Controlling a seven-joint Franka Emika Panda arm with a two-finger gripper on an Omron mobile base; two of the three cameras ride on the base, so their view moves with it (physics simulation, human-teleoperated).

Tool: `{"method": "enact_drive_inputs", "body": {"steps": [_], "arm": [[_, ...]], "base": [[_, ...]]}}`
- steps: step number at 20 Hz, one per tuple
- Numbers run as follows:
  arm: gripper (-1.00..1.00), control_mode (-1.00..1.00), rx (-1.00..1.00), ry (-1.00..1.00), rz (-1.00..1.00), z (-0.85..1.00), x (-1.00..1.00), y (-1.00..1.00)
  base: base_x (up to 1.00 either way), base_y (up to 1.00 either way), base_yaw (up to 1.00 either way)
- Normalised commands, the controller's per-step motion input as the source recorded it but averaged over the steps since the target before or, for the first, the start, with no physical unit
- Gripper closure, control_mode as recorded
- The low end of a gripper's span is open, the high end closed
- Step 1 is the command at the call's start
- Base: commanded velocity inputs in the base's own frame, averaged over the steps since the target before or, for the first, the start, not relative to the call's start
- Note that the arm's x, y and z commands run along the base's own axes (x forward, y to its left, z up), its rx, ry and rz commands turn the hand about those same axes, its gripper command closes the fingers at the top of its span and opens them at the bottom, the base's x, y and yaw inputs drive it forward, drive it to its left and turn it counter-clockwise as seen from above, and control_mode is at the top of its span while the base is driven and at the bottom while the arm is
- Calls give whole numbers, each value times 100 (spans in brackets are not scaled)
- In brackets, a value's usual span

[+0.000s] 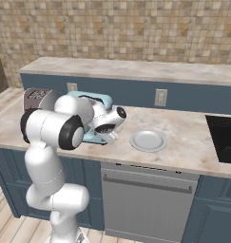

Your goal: Add butter and sugar cubes to the stand mixer bowl and then turn on the stand mixer to begin making frosting.

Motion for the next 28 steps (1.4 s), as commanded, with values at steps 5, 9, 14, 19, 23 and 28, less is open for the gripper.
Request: {"method": "enact_drive_inputs", "body": {"steps": [5, 9, 14, 19, 23, 28], "arm": [[100, -100, 43, 2, 21, 0, 28, -54], [100, -100, 33, 0, 18, 0, 16, -79], [100, -100, 24, -2, 12, 15, 27, -88], [100, -100, 14, -11, 8, 35, 32, -83], [100, -100, 9, -22, 7, 35, 25, -86], [100, -100, 6, -28, 6, 23, 12, -91]], "base": [[0, 0, 0], [0, 0, 0], [0, 0, 0], [0, 0, 0], [0, 0, 0], [0, 0, 0]]}}
